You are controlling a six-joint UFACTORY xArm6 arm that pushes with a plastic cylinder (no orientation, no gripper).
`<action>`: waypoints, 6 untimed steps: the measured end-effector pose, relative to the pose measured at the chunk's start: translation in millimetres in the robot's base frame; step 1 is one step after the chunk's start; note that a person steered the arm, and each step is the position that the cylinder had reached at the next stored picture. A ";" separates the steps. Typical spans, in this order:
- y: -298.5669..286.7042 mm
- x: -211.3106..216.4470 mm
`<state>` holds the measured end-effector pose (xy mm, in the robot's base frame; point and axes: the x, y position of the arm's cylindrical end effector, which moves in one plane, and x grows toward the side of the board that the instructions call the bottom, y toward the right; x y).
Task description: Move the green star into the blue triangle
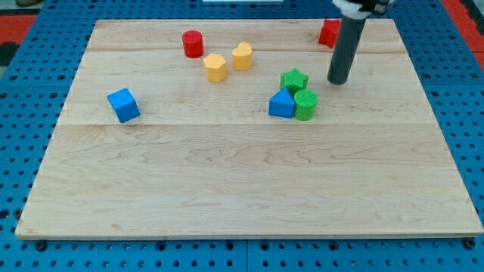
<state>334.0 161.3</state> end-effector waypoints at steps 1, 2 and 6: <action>-44.2 -15.4; -70.8 25.1; -36.9 52.0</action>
